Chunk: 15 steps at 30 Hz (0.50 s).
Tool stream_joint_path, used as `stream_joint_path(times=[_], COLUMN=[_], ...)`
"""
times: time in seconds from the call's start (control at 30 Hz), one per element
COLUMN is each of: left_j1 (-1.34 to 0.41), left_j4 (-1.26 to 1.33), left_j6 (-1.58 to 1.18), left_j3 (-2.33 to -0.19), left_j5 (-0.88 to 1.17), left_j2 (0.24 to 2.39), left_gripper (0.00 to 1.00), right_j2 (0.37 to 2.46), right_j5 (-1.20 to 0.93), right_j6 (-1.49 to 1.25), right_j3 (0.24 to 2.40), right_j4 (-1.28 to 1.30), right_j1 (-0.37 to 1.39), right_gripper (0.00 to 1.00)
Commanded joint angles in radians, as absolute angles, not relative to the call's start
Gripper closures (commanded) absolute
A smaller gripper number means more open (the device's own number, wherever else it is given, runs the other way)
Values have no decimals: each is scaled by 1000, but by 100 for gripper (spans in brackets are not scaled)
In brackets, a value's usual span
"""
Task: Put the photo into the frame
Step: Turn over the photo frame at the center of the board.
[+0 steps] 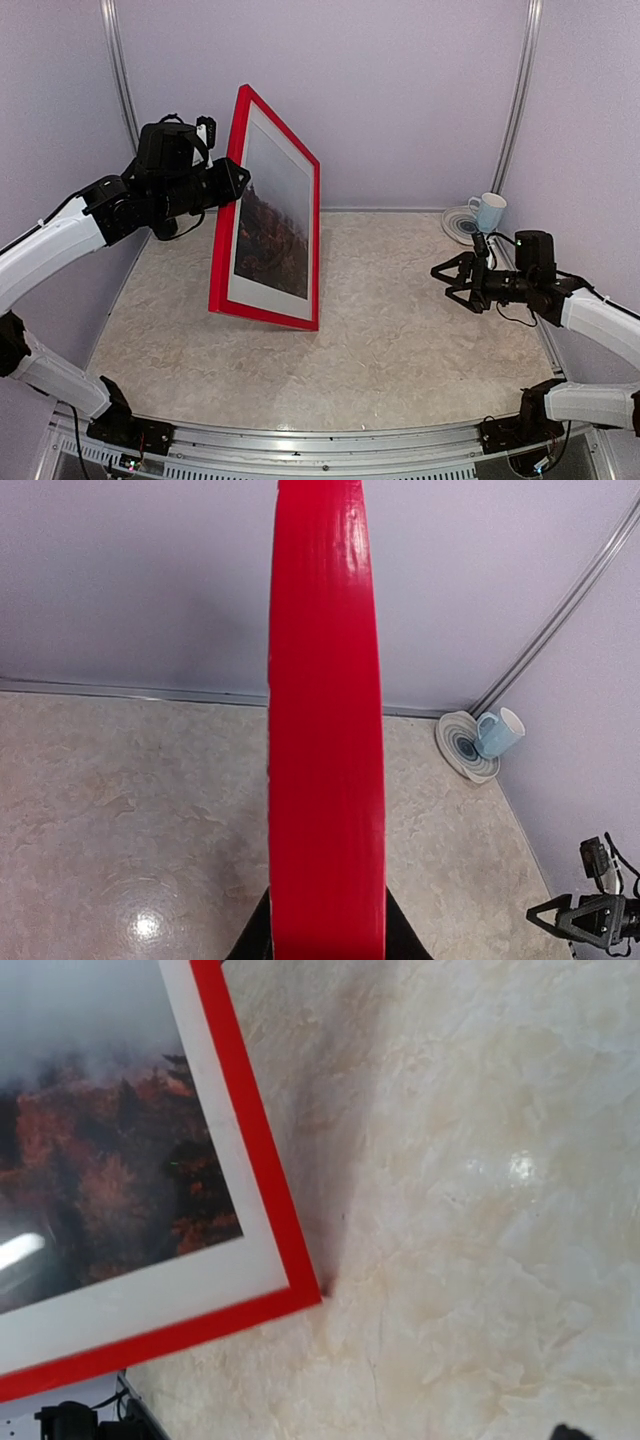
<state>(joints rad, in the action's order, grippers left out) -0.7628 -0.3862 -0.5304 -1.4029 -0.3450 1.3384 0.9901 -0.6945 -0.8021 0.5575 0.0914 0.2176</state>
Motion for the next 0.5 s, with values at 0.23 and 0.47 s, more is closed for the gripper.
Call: stream_joint_path(times=[0.23,0.47], left_j1=[-652,-646], left_j4=[-128,-107], left_j6=[-731,-767], left_j3=[-1241,-1192], left_j5=[-114,-63], left_j2=[1252,1259], left_gripper=[100,100], right_j2=[1011,1034], right_j5=[-693,-698], right_j6=[-803,-804], right_j3=[538,537], right_j4=[58,42], right_j1=[212,211], right_gripper=[1,1])
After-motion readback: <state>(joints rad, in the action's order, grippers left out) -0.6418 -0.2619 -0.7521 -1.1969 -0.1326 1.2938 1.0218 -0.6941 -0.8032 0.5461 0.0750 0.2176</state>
